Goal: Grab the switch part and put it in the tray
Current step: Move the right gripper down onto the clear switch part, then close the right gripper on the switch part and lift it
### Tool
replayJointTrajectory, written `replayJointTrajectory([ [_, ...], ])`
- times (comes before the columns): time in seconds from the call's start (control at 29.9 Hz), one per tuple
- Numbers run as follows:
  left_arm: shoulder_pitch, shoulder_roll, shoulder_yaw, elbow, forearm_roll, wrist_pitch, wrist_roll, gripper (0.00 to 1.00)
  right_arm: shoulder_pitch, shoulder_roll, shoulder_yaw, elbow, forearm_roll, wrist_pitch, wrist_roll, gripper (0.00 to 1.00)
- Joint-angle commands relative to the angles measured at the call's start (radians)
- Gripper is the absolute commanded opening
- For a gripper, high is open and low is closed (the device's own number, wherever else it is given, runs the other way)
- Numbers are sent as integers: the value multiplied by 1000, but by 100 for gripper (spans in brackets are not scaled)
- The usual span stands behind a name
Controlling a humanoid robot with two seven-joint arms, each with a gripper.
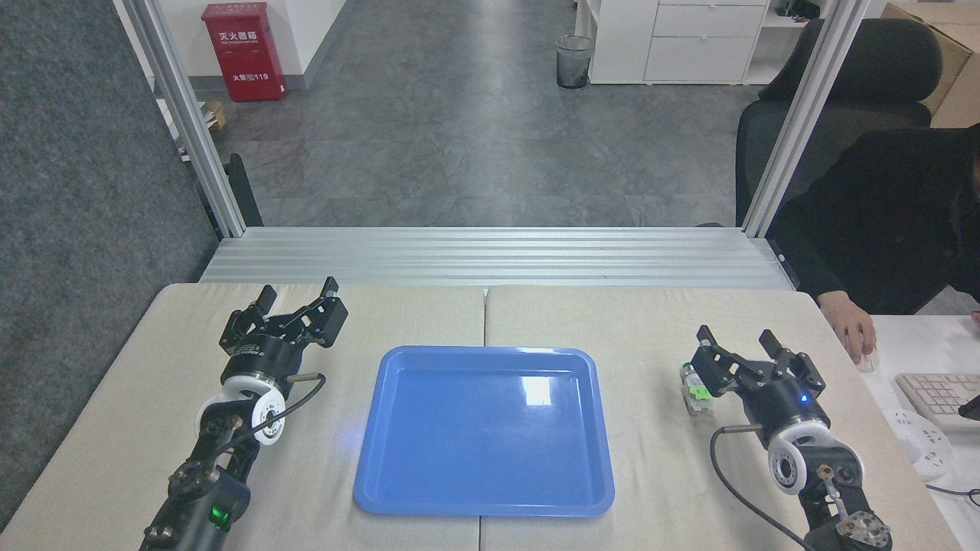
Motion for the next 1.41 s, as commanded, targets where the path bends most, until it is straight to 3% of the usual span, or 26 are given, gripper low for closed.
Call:
replayJointTrajectory([
  [0.0,0,0,-1,0,0,0,1,100,9,1,145,121,39,8,-1,100],
  [0.17,0,0,0,0,0,0,1,100,5,8,142,210,99,15,-5,100],
  [0.44,0,0,0,0,0,0,1,100,-32,11,146,340,103,31,-41,100],
  [0.8,0,0,0,0,0,0,1,100,-68,16,183,436,102,87,-56,97],
  [0.9,0,0,0,0,0,0,1,100,-71,14,185,437,102,100,-56,93],
  [1.0,0,0,0,0,0,0,1,100,-72,13,185,437,102,98,-56,80],
  [1.24,0,0,0,0,0,0,1,100,-72,14,185,436,102,123,-54,24],
  [1.37,0,0,-1,0,0,0,1,100,-72,16,177,433,89,140,-57,10],
])
